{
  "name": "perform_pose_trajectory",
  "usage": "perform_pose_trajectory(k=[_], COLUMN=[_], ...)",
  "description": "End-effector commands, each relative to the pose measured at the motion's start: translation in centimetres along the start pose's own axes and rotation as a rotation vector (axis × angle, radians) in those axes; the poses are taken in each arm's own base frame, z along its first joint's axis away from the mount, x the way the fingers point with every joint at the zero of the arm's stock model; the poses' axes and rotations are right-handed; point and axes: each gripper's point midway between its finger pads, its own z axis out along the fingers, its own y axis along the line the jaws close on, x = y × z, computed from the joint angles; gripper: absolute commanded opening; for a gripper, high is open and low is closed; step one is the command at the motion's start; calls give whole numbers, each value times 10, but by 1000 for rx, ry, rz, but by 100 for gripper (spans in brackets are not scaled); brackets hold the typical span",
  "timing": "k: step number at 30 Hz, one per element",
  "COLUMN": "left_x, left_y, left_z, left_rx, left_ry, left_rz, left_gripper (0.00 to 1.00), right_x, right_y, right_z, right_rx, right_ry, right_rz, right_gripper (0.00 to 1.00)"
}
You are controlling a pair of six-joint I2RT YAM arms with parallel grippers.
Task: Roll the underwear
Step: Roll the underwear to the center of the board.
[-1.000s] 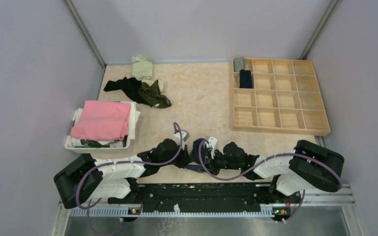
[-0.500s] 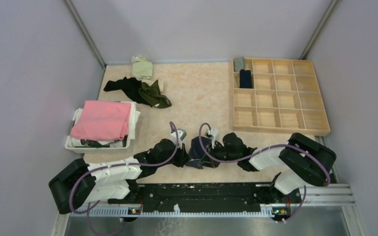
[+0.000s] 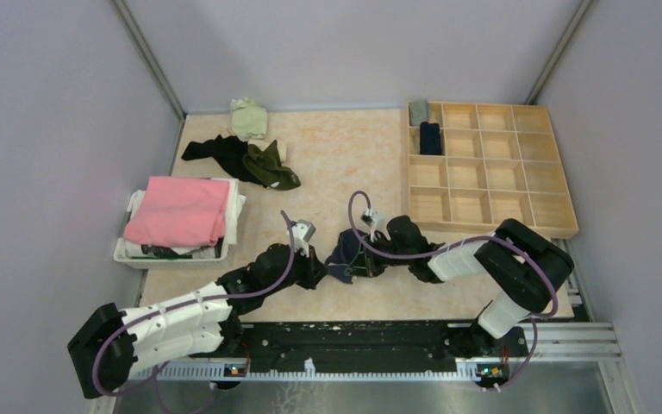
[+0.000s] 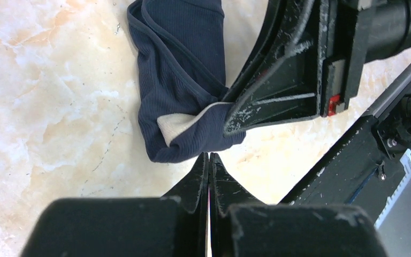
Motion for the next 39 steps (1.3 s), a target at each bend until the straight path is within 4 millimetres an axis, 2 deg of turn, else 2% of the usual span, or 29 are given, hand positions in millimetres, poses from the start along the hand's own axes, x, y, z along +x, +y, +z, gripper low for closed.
perform_pose_trajectory(k=[1, 10, 18, 23, 29, 33, 39], left_x=[-17, -34, -50, -44, -33, -32, -26], left_y=[-10, -13, -23, -21, -20, -19, -11], left_z=[-3, 8, 32, 49, 56, 62, 78], left_rx=[17, 4, 10, 5, 21, 14, -15], left_ry=[-39, -71, -81, -48, -20, -24, -8], left_rz=[12, 72, 131, 156, 157, 159, 164], left_gripper=[0, 0, 0, 0, 0, 0, 0], right_x=[59, 59, 54, 49, 48, 49, 51], right_y=[-71, -83, -94, -100, -104, -105, -107], right_z=[-18, -20, -22, -25, -27, -28, -28], right_rx=[295, 321, 357, 379, 386, 388, 379], right_ry=[181, 178, 153, 137, 136, 139, 148], right_rz=[167, 306, 353, 378, 391, 397, 407], right_gripper=[1, 0, 1, 4, 6, 7, 9])
